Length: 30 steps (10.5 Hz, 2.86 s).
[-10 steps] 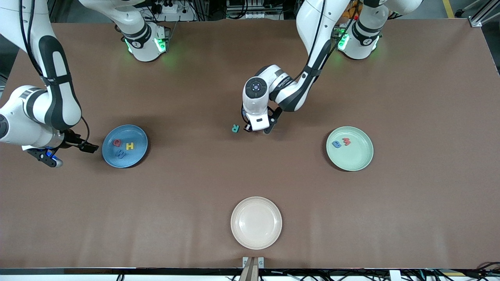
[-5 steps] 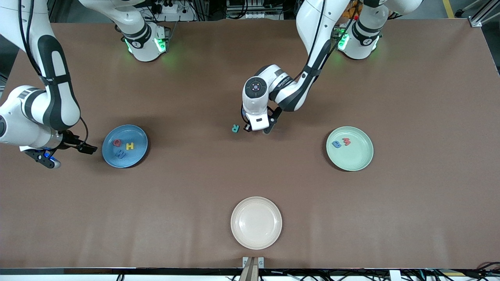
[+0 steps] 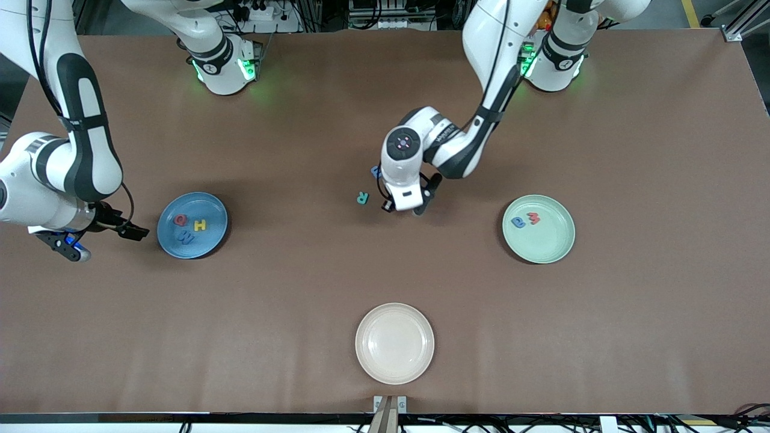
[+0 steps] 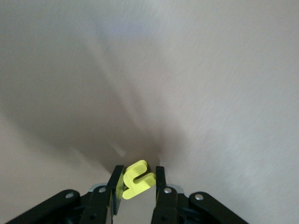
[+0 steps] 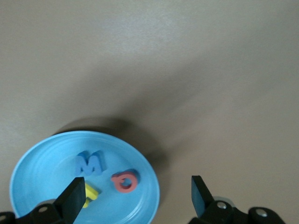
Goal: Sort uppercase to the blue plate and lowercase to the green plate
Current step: 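Carry the yellow u to the green plate while the right gripper returns, then release the u onto the green plate while the right gripper reaches the R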
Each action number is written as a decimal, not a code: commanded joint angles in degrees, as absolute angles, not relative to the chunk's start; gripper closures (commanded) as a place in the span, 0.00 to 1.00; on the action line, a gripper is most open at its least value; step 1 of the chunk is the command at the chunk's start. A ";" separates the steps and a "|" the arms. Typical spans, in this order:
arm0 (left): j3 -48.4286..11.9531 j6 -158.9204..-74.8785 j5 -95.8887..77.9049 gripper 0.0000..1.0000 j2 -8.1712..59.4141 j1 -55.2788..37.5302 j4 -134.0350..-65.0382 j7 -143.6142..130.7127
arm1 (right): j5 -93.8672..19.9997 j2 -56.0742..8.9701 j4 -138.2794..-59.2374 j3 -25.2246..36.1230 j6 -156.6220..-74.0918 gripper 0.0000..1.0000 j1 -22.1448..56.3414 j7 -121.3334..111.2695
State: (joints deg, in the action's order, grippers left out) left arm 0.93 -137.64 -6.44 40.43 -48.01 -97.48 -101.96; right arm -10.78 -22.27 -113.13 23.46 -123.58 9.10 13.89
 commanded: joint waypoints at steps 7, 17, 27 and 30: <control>0.53 -129.48 9.20 0.78 36.30 -31.30 -101.59 -89.65 | -18.02 -25.22 -113.20 22.76 -130.87 0.00 27.66 16.43; -7.10 -124.45 25.46 0.79 26.81 -15.15 -110.11 -81.39 | -9.52 -31.00 -106.38 6.52 -134.47 0.00 37.95 55.49; -10.89 -129.37 24.99 0.26 24.70 -8.61 -112.77 -75.85 | -4.74 -39.64 -95.97 3.70 -132.27 0.00 44.65 61.61; -12.82 -129.37 9.19 0.23 24.61 -9.31 -107.68 -76.29 | -5.45 -37.62 -101.60 1.06 -137.98 0.00 43.33 63.28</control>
